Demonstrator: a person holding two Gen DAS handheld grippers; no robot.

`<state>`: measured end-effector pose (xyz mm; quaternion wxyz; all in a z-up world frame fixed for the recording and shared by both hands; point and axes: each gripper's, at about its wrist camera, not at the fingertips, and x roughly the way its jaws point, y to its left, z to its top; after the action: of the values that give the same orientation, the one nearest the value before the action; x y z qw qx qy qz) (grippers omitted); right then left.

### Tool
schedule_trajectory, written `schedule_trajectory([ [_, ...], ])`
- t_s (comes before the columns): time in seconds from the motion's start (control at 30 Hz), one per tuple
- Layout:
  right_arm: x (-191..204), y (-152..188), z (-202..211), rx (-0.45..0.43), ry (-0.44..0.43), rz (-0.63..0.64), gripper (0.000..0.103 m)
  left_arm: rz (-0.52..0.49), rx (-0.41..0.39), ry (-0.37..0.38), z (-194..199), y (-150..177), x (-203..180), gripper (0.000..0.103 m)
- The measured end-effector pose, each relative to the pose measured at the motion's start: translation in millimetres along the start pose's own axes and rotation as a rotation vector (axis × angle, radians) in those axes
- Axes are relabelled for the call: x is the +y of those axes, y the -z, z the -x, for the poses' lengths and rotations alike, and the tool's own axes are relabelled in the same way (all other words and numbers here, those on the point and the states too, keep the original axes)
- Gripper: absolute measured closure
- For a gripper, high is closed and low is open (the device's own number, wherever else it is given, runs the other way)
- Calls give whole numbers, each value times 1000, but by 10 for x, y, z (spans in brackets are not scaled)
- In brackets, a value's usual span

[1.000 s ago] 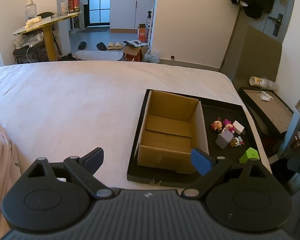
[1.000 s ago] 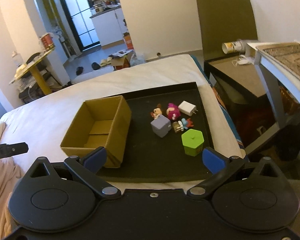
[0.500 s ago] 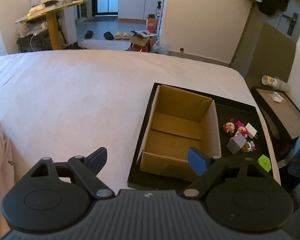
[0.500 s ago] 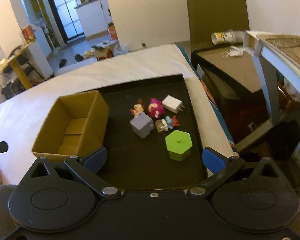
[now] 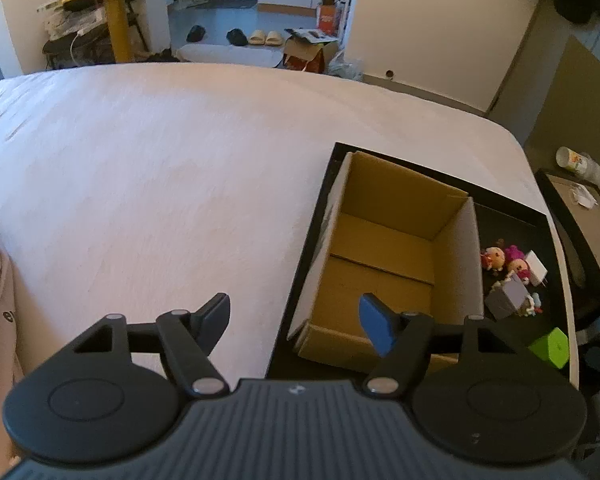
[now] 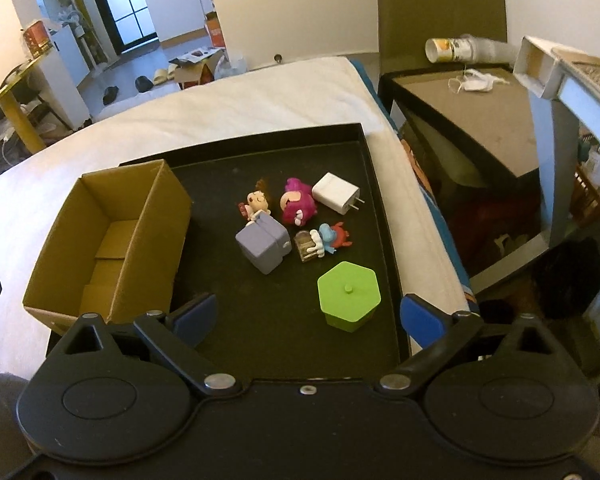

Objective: Organize rigid objects
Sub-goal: 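Move the left gripper to the box wall while the right gripper approaches the green hexagonal block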

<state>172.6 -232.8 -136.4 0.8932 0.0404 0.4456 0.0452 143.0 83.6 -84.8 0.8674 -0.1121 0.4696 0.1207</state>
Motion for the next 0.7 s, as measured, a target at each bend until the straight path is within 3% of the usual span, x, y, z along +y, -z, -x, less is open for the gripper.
schedule_trajectory([
  [0.5, -105, -185, -460, 93, 6, -21, 14, 44, 89, -20, -439, -153, 86, 51],
  [0.7, -207, -258, -653, 154, -12, -58, 21, 40, 123, -6, -584, -192, 73, 53],
])
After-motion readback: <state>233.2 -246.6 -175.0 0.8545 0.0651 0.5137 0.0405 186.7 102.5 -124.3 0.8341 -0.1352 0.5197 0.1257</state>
